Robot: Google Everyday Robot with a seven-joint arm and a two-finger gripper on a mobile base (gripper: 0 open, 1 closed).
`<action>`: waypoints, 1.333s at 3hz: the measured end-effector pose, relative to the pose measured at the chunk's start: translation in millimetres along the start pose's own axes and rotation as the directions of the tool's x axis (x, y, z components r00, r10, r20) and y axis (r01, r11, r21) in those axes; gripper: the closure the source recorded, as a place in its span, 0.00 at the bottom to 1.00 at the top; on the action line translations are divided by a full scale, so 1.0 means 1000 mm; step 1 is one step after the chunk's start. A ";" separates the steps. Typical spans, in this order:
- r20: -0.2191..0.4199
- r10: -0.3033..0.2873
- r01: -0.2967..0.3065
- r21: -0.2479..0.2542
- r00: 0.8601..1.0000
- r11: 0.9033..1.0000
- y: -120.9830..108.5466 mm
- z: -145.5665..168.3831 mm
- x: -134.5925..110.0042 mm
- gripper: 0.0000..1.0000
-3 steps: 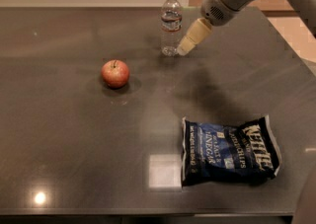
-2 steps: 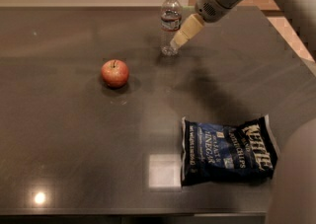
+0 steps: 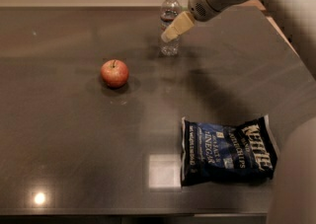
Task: Pick water bottle
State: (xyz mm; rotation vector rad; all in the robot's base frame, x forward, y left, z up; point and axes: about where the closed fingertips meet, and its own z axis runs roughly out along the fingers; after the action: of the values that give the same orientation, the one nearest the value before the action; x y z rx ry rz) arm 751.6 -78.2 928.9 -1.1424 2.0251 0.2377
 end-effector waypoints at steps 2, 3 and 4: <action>0.105 0.026 -0.025 -0.002 0.994 1.000 -0.005 0.019 -0.018 0.00; 0.133 0.035 -0.033 -0.018 0.990 0.999 -0.006 0.025 -0.025 0.17; 0.150 0.045 -0.040 -0.033 0.988 0.999 -0.007 0.026 -0.028 0.39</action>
Offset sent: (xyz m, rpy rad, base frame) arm 0.0280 0.0227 0.0079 0.1509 -0.0763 0.0058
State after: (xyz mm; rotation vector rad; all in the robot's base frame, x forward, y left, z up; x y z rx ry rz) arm 779.5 -51.0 932.6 -1.0678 1.9196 0.3661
